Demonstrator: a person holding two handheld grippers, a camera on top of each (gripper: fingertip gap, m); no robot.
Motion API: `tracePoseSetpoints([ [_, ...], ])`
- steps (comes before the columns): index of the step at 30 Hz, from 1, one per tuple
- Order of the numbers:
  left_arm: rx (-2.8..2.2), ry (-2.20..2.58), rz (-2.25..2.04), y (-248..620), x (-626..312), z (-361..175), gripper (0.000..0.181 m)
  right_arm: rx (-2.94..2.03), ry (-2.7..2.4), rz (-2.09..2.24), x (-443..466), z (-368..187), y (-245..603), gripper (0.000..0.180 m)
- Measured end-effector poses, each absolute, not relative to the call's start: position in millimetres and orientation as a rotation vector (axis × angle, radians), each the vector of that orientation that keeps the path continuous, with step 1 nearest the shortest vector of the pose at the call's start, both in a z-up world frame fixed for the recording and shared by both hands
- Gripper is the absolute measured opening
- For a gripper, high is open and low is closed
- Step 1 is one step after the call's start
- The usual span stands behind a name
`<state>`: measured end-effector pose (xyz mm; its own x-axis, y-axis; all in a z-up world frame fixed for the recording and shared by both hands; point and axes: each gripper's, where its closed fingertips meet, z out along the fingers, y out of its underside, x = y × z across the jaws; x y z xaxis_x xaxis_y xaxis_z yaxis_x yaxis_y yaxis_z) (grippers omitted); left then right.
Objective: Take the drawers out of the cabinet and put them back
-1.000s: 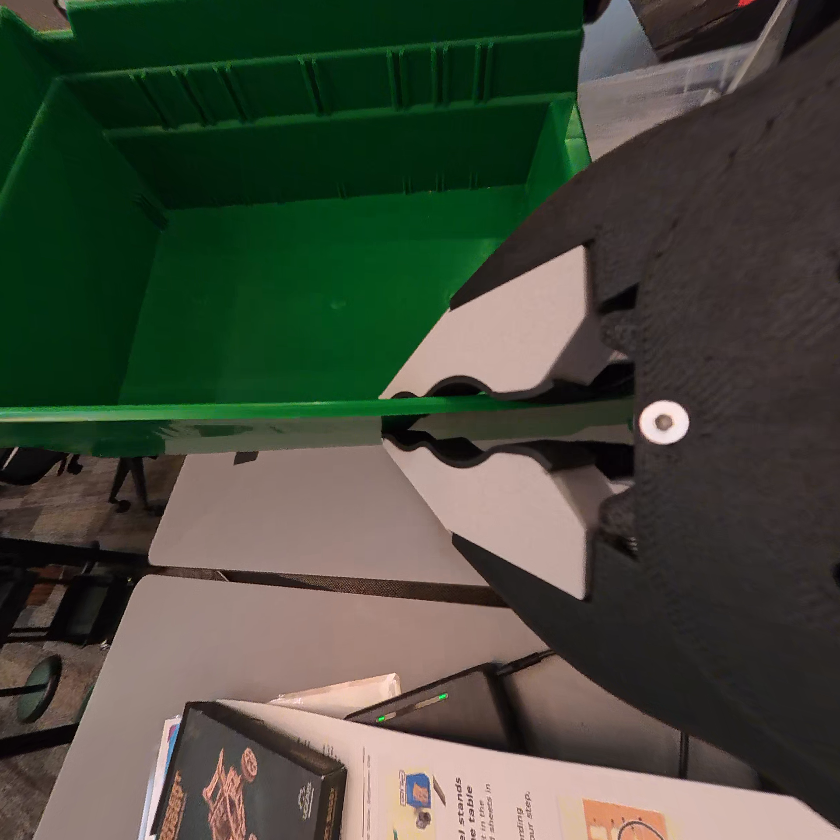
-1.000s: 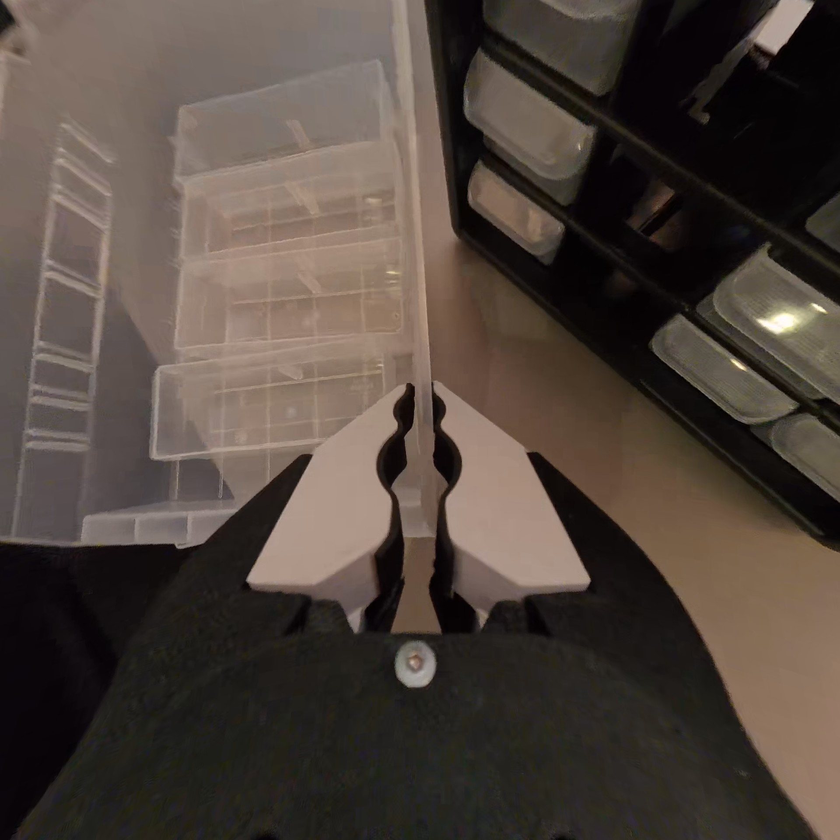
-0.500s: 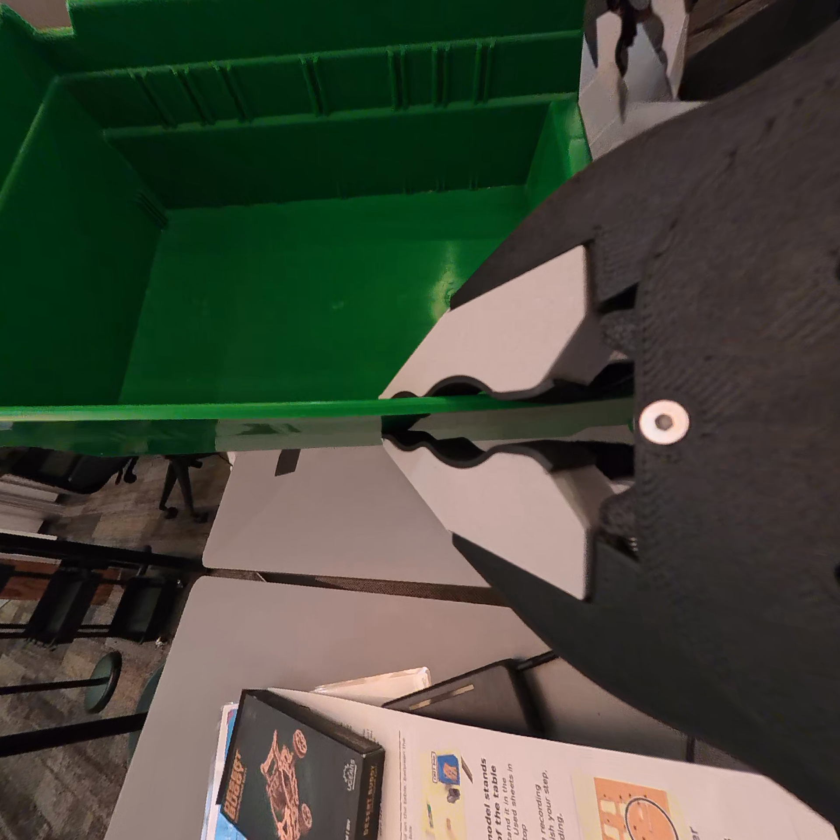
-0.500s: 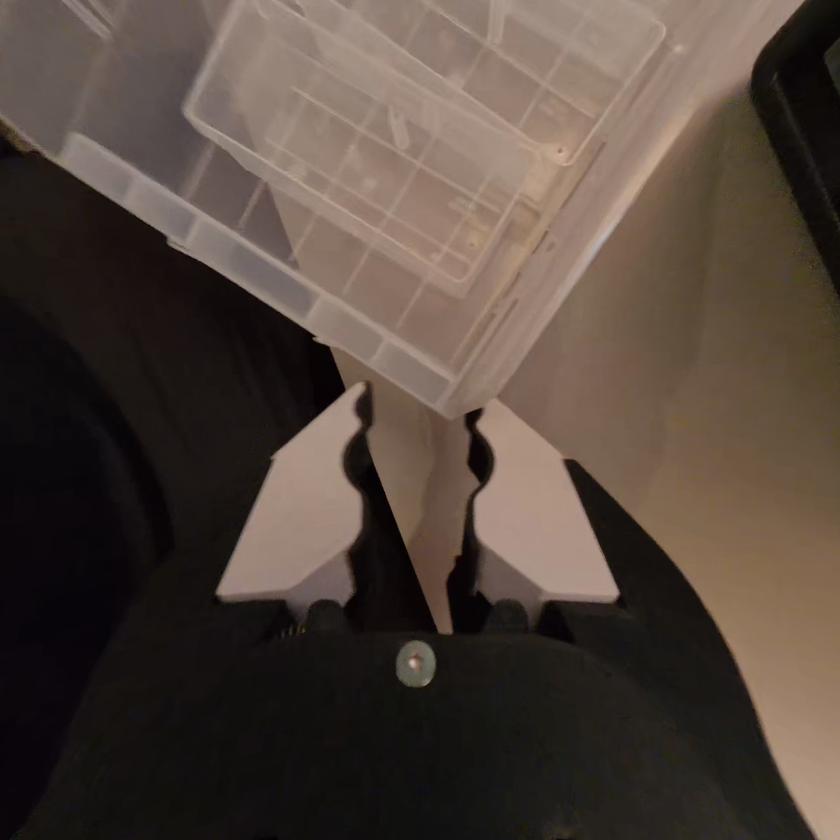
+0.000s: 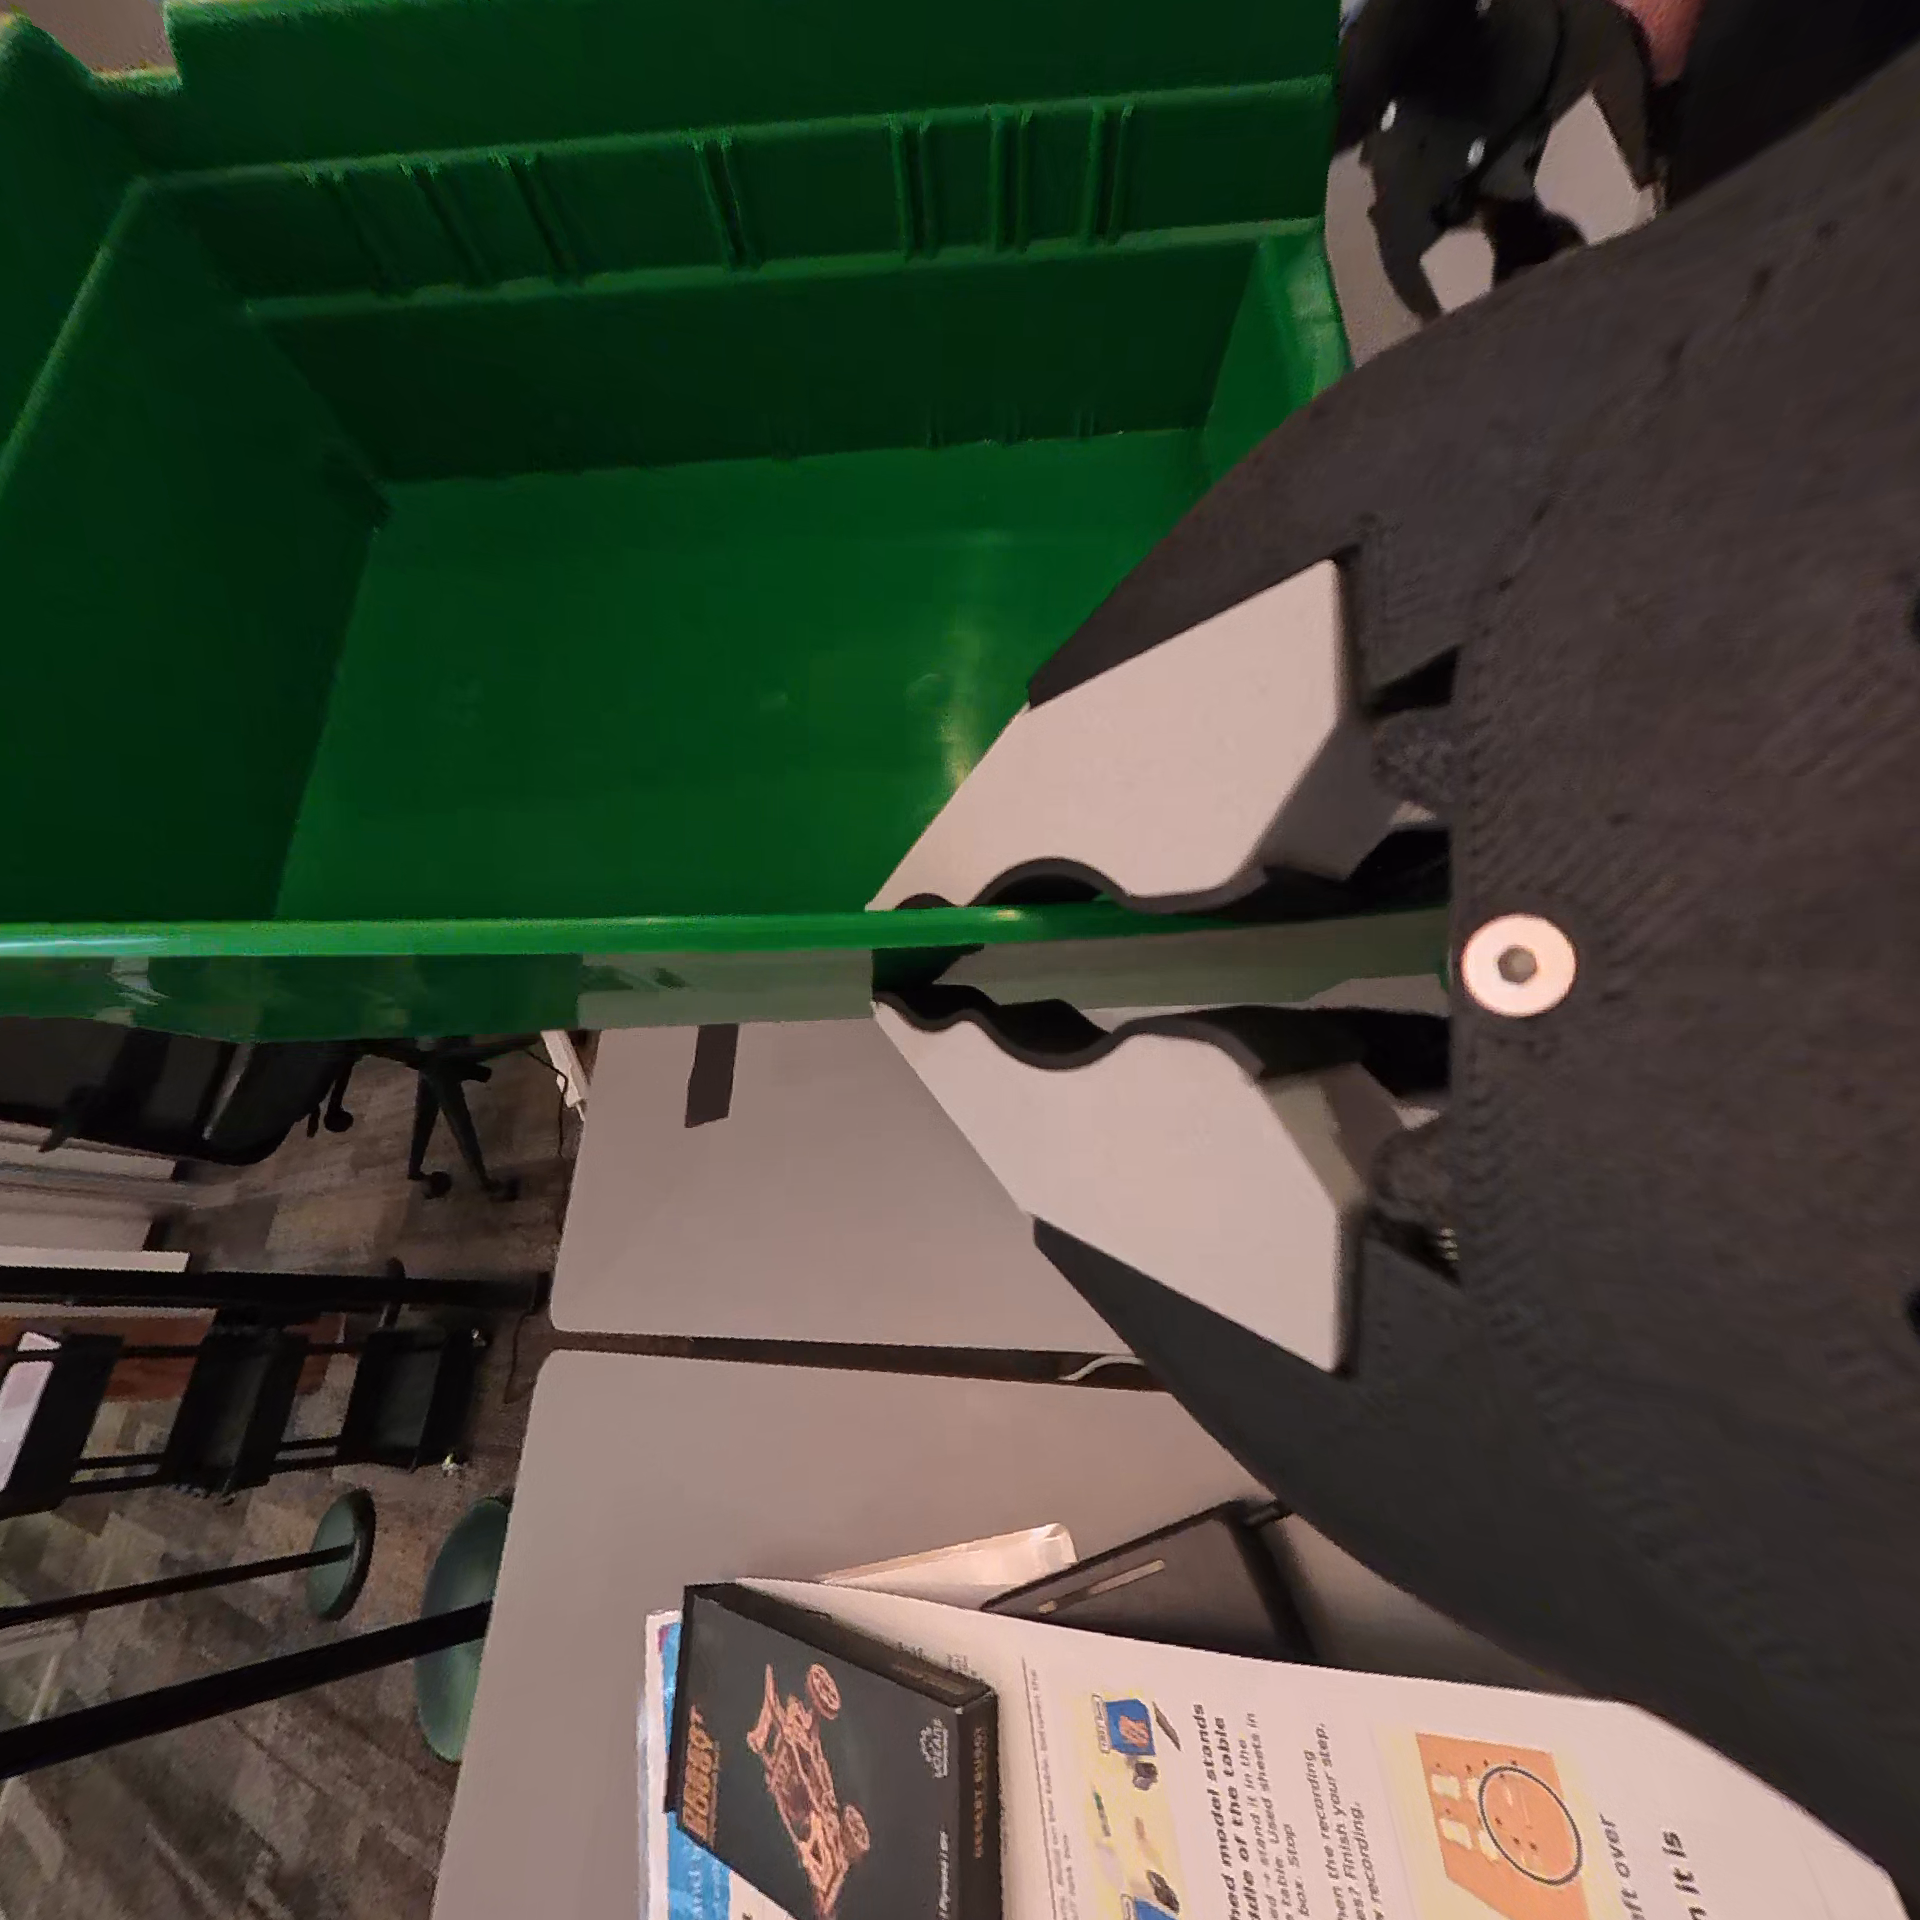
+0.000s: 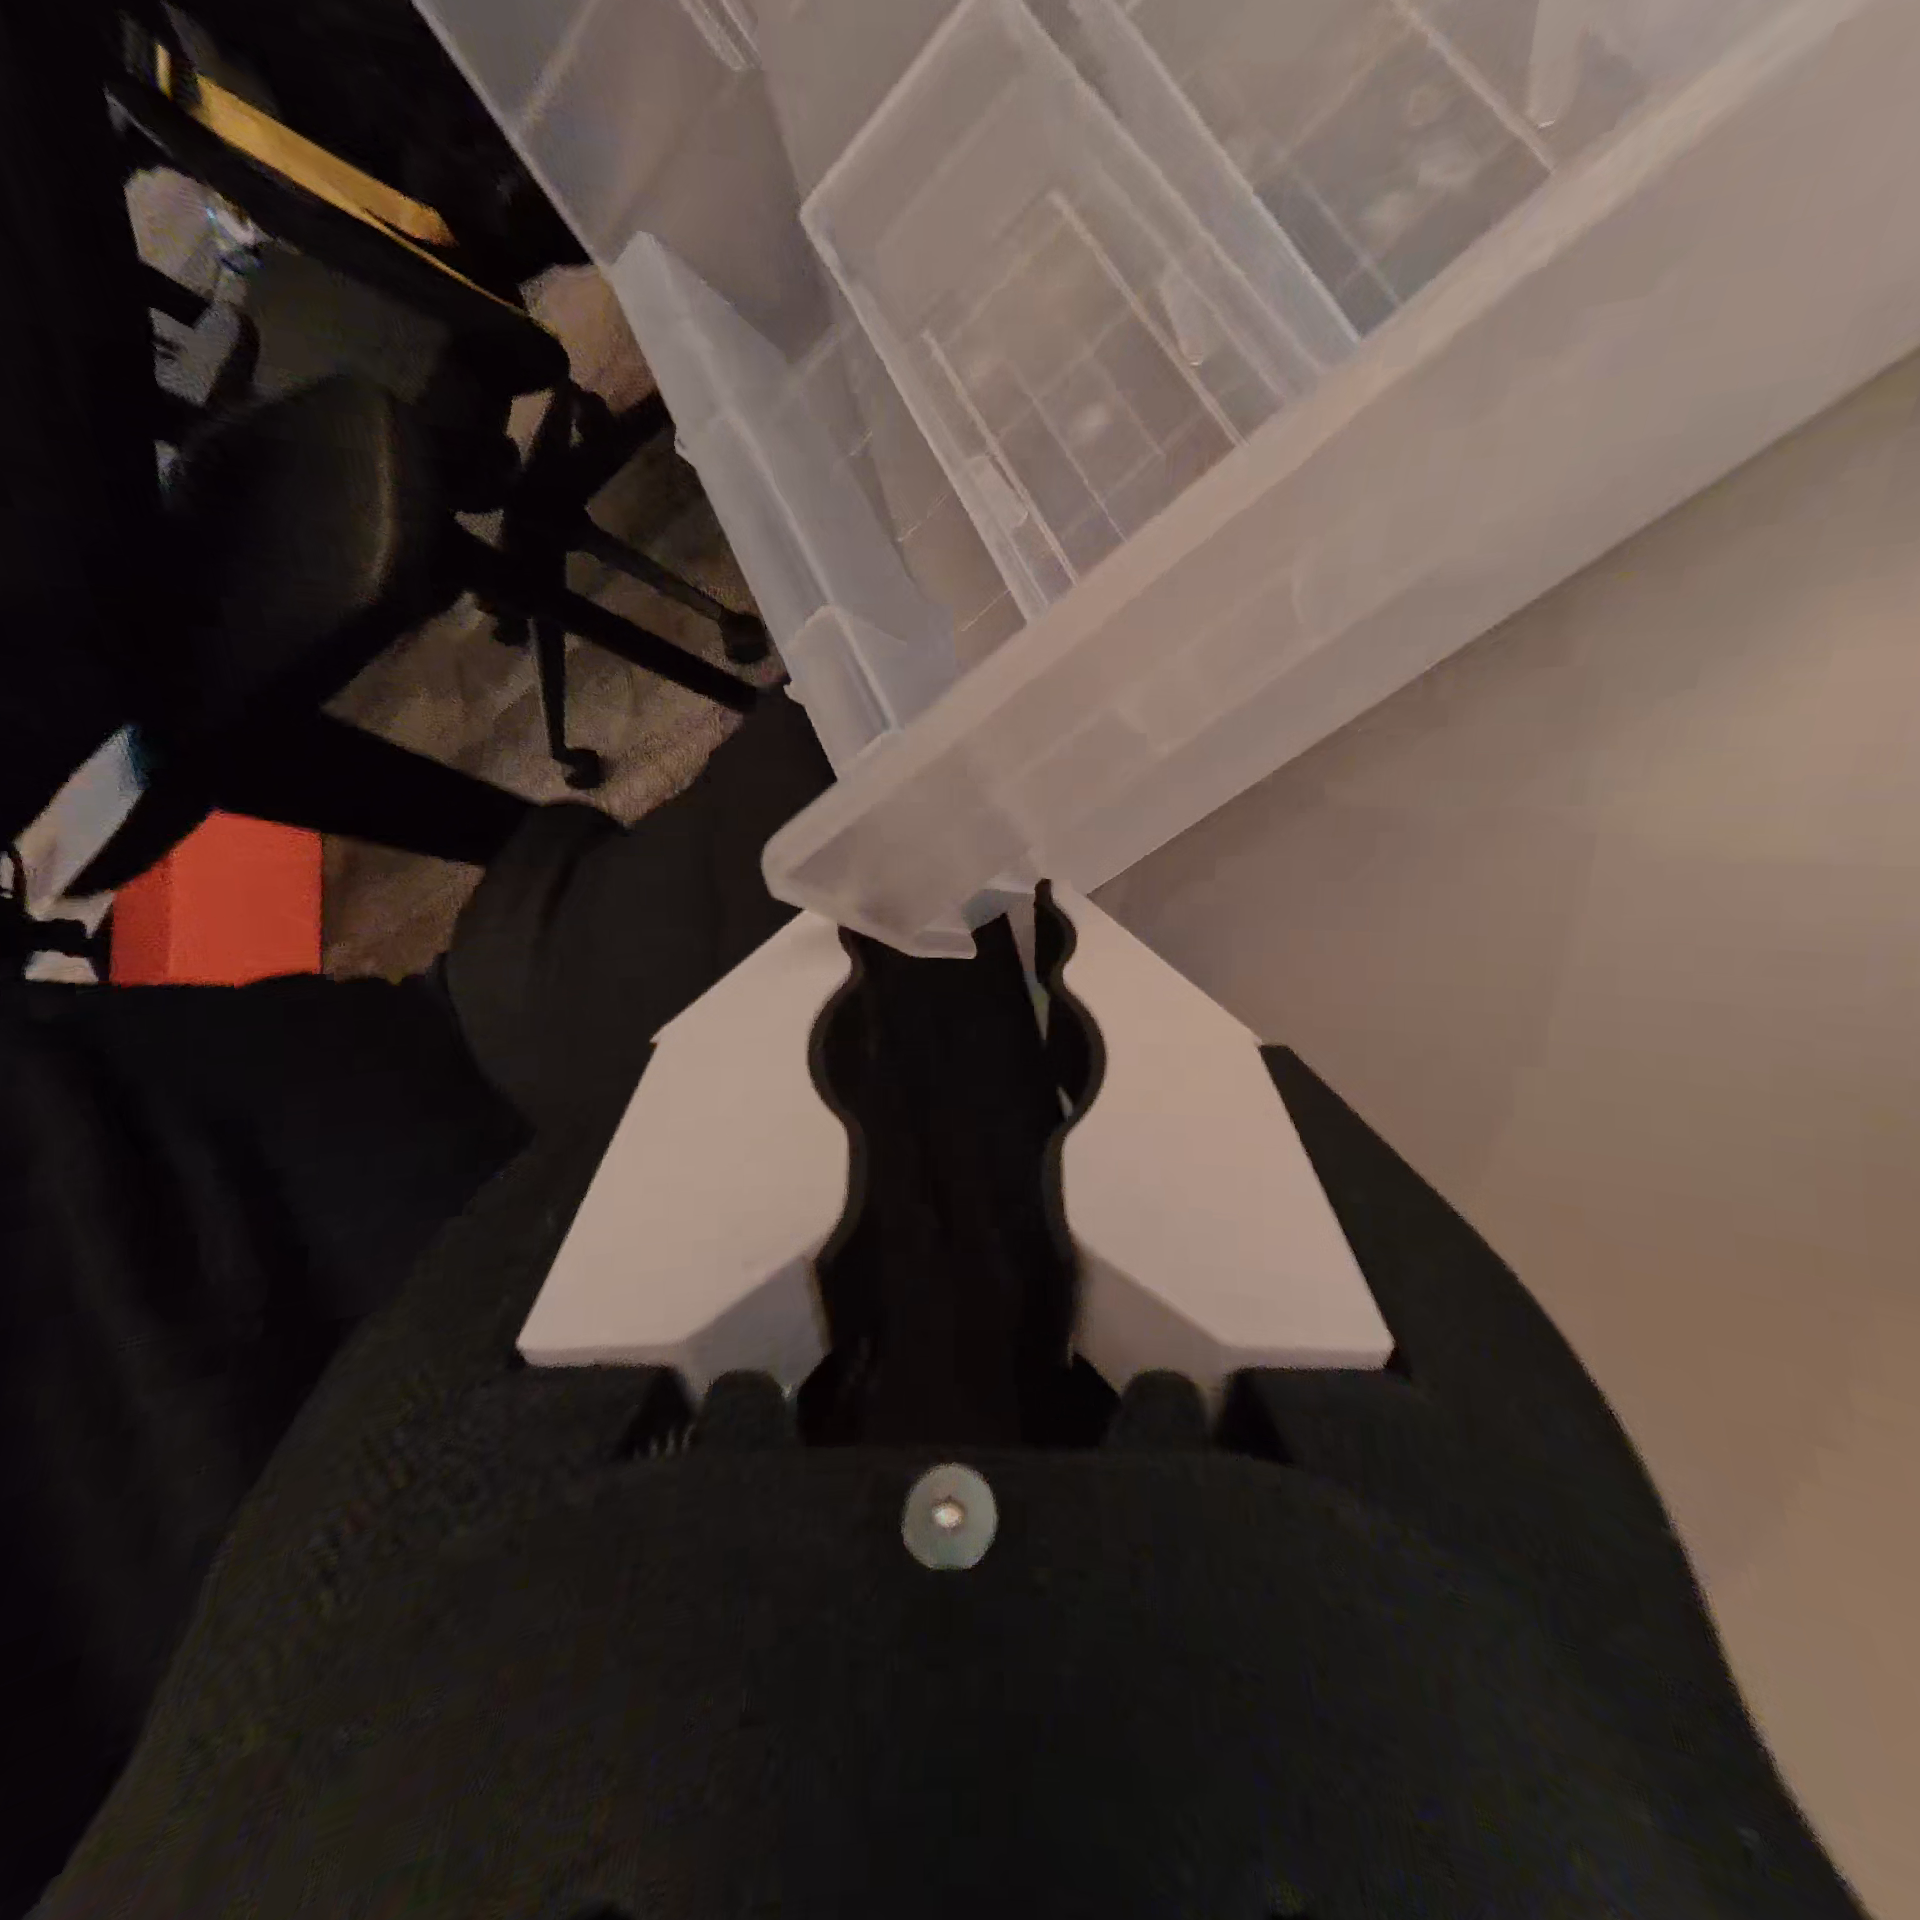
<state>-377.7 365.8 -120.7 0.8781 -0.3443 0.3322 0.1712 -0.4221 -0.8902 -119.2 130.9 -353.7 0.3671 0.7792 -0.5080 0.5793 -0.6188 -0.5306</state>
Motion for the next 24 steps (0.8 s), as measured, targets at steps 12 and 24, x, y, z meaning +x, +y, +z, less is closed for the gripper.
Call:
tracePoseSetpoints([
  [12, -1.842, 0.195, -0.646, 355, -353, -86, 0.006, -2.282, -1.086, 1.384, -209, -338, 179, 0.026],
  [24, -1.785, 0.51, -0.777, 348, -186, -62, 0.006, -1.849, -0.79, 1.046, 15, -177, 191, 0.036],
])
